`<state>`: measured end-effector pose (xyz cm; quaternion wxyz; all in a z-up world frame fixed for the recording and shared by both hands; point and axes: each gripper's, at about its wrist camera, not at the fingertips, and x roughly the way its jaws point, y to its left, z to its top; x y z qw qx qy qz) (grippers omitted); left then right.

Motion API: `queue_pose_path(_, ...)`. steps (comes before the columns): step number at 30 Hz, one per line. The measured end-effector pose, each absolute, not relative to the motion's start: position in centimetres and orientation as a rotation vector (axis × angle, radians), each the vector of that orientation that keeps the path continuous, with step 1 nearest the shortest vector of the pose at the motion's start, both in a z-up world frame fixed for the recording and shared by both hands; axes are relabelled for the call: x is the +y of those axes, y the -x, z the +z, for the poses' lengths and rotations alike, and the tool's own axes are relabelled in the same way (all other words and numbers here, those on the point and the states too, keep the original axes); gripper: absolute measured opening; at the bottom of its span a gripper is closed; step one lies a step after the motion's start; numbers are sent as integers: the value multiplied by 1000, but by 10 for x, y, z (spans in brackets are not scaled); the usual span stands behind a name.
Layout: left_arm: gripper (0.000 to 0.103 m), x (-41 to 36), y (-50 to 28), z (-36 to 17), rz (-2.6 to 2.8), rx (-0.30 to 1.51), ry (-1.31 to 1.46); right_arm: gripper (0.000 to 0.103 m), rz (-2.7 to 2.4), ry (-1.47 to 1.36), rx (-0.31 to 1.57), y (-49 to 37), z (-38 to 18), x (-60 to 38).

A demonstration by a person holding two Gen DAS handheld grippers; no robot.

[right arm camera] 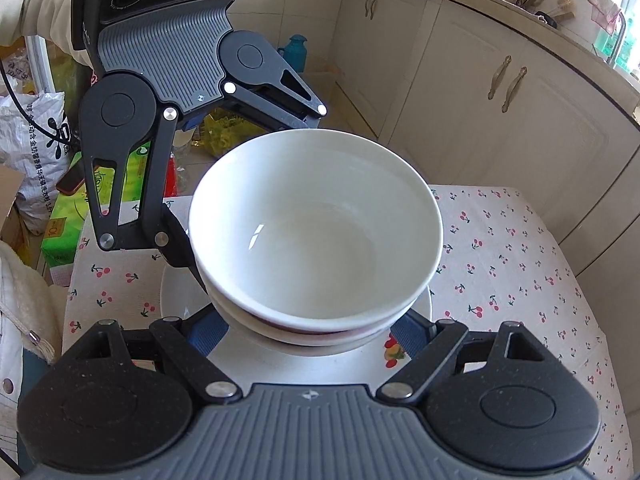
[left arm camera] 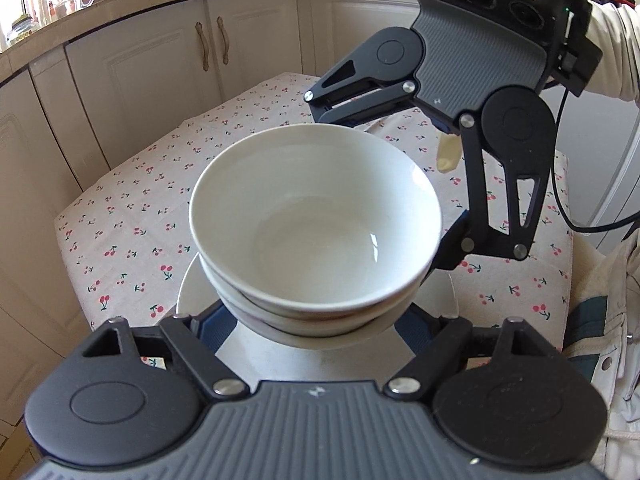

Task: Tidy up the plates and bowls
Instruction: 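Lower the bowl stack onto the white plates with both grippers, then open both grippers and withdraw them from the bowls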

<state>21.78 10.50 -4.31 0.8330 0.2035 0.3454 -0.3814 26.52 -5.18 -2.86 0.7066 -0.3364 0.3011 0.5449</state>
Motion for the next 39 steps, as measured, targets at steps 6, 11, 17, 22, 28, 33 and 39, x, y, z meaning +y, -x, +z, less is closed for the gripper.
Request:
queue_pose_path(6,85,106,-218,-43,-812,741,-420,90,1215,740,686,-267,-31,-50)
queue_pose_path(11,85,107,-220,-45,-812,745,-417,90,1219,733,697,-269,-33,-49)
queue_pose_path(17,85,108,-221,-47,-817,753,-411,90,1221,728,713,-271,-36,-48)
queue_pose_path(22,85,108,-222,-48,-816,748,-411,90,1220,721,719,-272,-37,-48)
queue_pose_path(28,85,107,-216,-49,-800,725,-418,91,1208,717,727,-273,-39,-48)
queue_pose_path(33,96,108,-209,-48,-777,708,-413,99,1182,717,717,-268,-40,-49)
queue_pose_path(39,98,111,-186,-44,-699,653,-419,103,1149,708,690,-256,-32,-60)
